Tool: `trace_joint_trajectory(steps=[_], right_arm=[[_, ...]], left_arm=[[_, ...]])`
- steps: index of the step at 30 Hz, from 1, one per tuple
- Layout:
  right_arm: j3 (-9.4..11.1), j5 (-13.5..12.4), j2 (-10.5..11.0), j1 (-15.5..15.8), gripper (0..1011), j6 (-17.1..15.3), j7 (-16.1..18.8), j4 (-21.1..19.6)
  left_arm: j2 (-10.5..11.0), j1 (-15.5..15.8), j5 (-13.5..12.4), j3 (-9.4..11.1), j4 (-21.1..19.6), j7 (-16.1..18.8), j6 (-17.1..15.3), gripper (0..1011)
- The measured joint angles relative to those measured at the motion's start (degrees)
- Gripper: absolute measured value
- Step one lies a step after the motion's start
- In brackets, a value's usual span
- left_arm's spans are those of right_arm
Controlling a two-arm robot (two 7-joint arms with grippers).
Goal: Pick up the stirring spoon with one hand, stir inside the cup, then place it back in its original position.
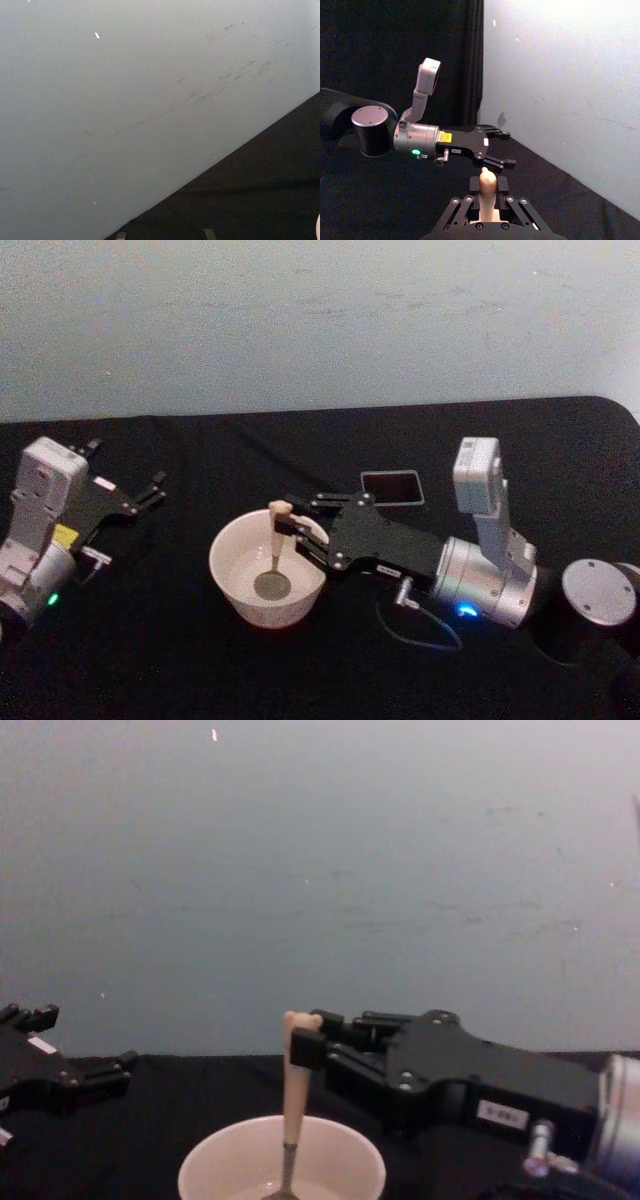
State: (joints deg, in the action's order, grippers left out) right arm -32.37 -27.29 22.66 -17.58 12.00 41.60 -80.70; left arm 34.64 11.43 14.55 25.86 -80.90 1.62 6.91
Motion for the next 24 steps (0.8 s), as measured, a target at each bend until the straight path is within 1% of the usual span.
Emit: trace_joint_trajectory(steps=[1,2,4,7,14,20,24], right_arm=[[0.0,0.0,0.0,0.0,203,0.0,0.0,0.0],[-0.3,0.2,-0.7,-0.7,203,0.1,-0.1,0.9],[-0.4,0.2,-0.9,-0.9,203,0.1,-0.1,1.2],[-0.8,0.6,-2.2,-2.3,203,0.5,-0.4,3.1],[-1.1,1.9,-4.2,-4.7,203,1.5,-1.4,6.8],[-0.5,2.7,-4.9,-5.9,203,2.2,-2.3,8.9],[0.1,2.9,-4.9,-6.0,203,2.4,-2.8,9.2]], left_arm=[[0.0,0.0,0.0,0.0,0.0,0.0,0.0,1001],[0.0,0.0,0.0,0.0,0.0,0.0,0.0,1001],[0.0,0.0,0.0,0.0,0.0,0.0,0.0,1001],[0.0,0.0,0.0,0.0,0.0,0.0,0.0,1001],[0.0,0.0,0.0,0.0,0.0,0.0,0.0,1001],[0.0,0.0,0.0,0.0,0.0,0.0,0.0,1001],[0.0,0.0,0.0,0.0,0.0,0.0,0.0,1001]])
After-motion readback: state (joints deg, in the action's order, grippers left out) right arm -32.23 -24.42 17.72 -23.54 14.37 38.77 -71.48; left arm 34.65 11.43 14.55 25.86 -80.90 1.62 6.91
